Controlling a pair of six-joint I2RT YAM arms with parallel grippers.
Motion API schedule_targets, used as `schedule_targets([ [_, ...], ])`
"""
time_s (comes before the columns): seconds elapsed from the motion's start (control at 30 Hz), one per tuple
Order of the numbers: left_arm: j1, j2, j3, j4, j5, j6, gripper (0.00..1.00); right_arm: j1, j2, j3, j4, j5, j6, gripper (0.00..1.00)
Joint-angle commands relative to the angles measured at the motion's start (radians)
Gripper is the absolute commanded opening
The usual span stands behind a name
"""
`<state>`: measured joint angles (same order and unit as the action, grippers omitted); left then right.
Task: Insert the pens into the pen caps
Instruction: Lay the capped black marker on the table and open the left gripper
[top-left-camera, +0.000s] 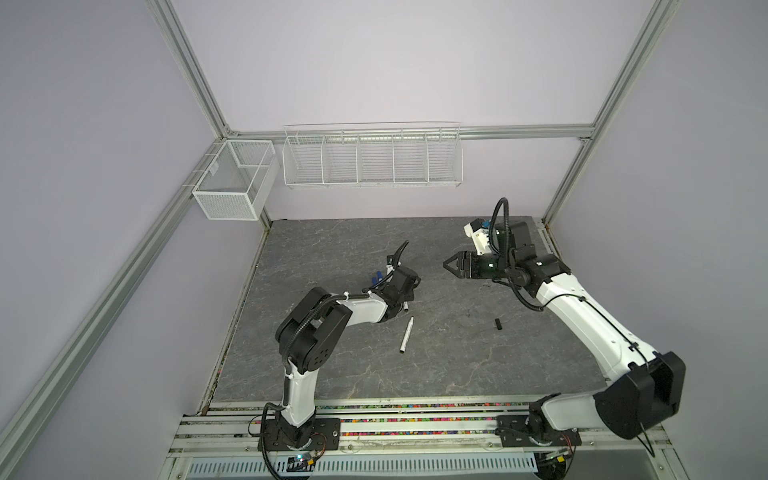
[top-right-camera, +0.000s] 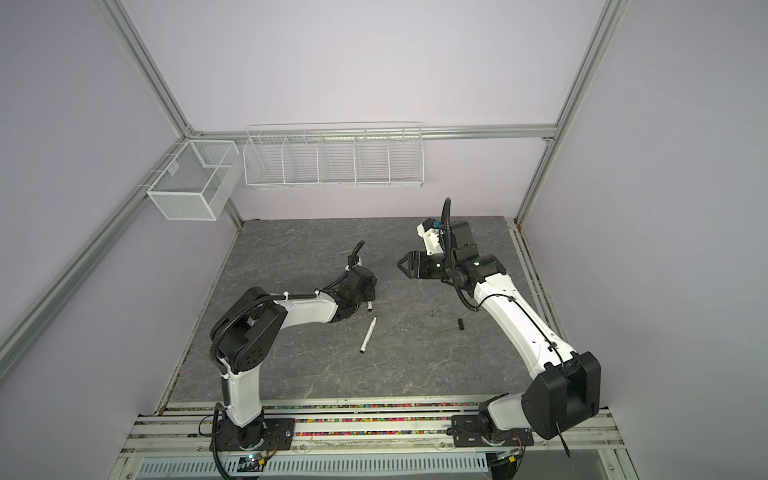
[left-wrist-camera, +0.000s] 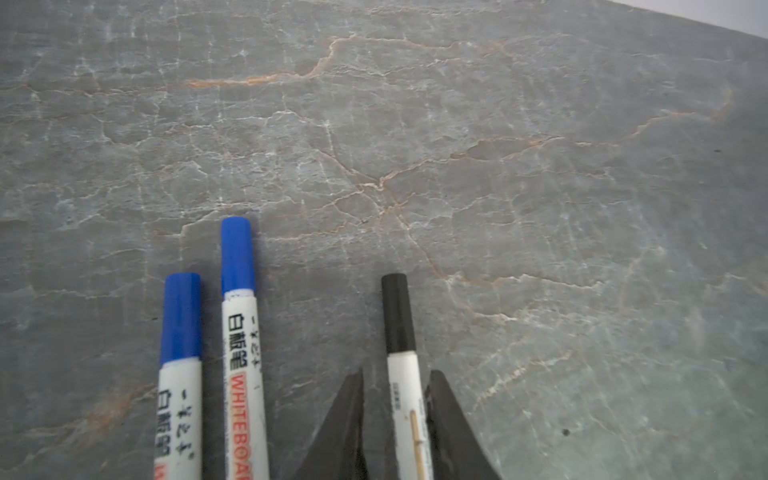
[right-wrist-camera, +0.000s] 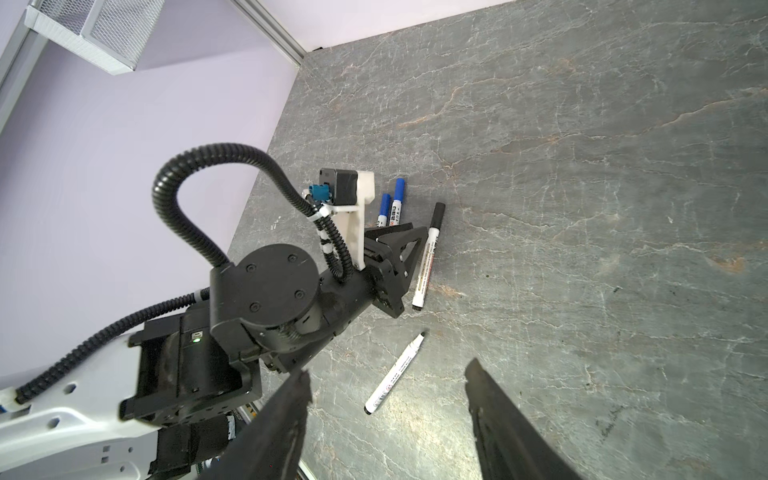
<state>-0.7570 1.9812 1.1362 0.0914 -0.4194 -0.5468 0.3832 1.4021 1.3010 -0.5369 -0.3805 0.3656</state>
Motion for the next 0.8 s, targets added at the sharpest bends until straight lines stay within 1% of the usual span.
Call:
schedule_targets([
  [0.0, 0.008, 0.025, 0.039, -0.105, -0.058, -0.026, 0.28, -0.012, -0.004, -0.017, -0.021, 0.015, -0.025, 0.63],
  [0.17, 0.011, -0.001, 0.049, -0.116, -0.057, -0.019, 0.32, -0.018, -0.018, -0.023, -0.024, 0.010, -0.029, 0.63],
  [0.3, 0.007, -0.114, 0.017, -0.139, -0.003, 0.034, 0.39, -0.020, -0.028, -0.029, -0.020, 0.009, -0.035, 0.64],
  [0.43, -0.020, -0.247, -0.095, -0.151, 0.066, 0.094, 0.44, -0.022, -0.027, -0.032, -0.027, 0.013, -0.043, 0.64],
  [0.5, -0.033, -0.306, -0.158, -0.182, 0.134, 0.117, 0.44, -0.022, -0.024, -0.032, -0.031, 0.014, -0.044, 0.64],
  [0.57, -0.040, -0.347, -0.205, -0.218, 0.242, 0.134, 0.45, -0.023, -0.020, -0.032, -0.033, 0.015, -0.046, 0.64],
  [0.67, -0.067, -0.385, -0.255, -0.269, 0.375, 0.171, 0.51, -0.025, -0.014, -0.031, -0.038, 0.014, -0.048, 0.64],
  [0.77, -0.101, -0.382, -0.271, -0.316, 0.436, 0.180, 0.57, -0.024, -0.011, -0.032, -0.037, 0.011, -0.046, 0.64],
])
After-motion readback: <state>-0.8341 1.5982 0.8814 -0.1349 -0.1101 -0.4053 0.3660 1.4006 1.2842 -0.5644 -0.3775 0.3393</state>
